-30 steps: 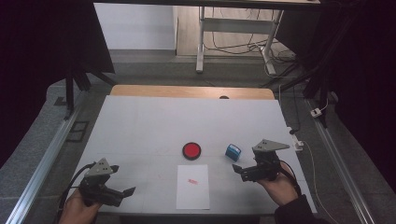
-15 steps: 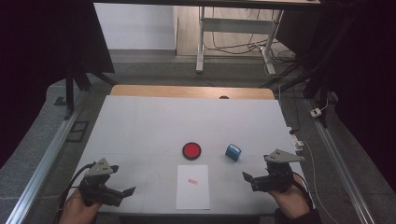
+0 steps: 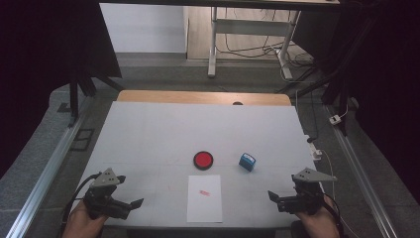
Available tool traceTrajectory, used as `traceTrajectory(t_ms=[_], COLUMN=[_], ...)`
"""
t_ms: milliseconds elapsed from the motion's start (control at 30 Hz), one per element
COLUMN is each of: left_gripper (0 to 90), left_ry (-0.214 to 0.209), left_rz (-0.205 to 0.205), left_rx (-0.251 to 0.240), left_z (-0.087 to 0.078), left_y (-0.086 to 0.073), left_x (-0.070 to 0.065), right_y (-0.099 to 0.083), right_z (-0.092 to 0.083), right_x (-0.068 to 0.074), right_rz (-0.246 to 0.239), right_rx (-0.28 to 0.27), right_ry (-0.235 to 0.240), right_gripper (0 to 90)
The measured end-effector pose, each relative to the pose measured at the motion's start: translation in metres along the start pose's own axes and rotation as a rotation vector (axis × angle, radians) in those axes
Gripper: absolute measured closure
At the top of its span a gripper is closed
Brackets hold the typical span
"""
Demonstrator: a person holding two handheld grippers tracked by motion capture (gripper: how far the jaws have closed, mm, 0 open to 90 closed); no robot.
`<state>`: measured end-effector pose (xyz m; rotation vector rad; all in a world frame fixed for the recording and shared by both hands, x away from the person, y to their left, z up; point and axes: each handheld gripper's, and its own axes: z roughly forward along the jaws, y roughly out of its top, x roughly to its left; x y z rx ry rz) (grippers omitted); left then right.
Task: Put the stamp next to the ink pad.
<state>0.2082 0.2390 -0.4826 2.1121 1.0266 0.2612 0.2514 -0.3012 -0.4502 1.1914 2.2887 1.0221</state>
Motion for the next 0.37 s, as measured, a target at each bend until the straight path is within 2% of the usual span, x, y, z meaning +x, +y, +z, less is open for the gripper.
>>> traceTrajectory(t_ms=[100, 367], left_gripper=[0.0, 0.0], left_ry=[0.001, -0.001], left_rz=[0.0, -0.003], left_rx=[0.0, 0.0], left_z=[-0.0002, 0.0003], left_y=[-0.0002, 0.0007], left_x=[-0.0001, 0.0], right_y=[-0.0042, -0.0058], right_z=[0.0, -0.0017], right_x=[0.0003, -0.0013], right_rz=[-0.002, 0.016], right_rx=[0.027, 0.022], right_ry=[-0.006, -0.005], right_gripper=[0.0, 0.0])
